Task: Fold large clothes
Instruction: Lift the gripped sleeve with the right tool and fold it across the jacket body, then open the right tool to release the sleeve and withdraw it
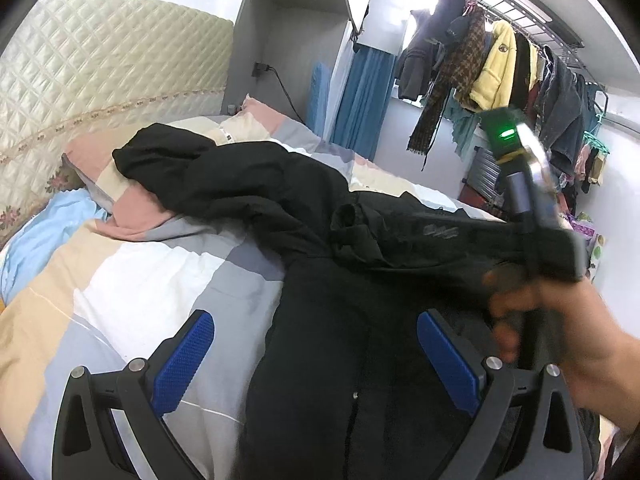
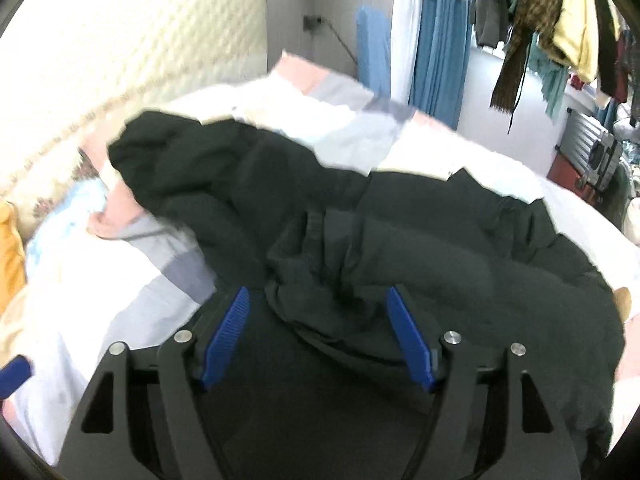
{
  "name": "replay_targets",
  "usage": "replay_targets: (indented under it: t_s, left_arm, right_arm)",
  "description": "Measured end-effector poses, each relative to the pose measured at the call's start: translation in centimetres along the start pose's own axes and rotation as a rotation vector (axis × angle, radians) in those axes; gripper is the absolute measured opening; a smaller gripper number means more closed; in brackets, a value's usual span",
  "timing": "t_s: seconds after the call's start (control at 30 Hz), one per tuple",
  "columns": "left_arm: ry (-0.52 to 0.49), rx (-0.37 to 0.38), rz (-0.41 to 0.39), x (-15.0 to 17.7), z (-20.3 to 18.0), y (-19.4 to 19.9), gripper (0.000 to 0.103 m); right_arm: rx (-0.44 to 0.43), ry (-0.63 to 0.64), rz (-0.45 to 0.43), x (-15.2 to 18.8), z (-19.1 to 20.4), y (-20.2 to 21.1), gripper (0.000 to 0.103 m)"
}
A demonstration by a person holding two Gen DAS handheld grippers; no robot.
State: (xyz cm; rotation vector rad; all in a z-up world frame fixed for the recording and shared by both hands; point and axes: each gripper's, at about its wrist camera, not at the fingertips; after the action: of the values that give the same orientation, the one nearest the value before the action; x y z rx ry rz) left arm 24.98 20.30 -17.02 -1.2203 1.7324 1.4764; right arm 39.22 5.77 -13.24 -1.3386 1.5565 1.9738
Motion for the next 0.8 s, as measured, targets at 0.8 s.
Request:
replay_targets:
  t_s: [0.8]
  left_arm:
    - [-0.13, 0.094, -0.086, 1.0, -7.0, 6.4, 0.102]
  right_arm:
    - [0.155, -0.18, -0.255, 4.9, -10.8, 24.0, 0.073]
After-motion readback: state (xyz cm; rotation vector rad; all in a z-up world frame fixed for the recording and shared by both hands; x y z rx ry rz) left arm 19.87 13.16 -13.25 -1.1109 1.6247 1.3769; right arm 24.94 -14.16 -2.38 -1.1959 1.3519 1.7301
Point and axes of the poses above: each gripper's, at about its wrist camera, not at the fingertips, and y roughly against the way its jaws point, z to its left, x to its underside, and after that the axes turned 8 degrees about -z, right-handed
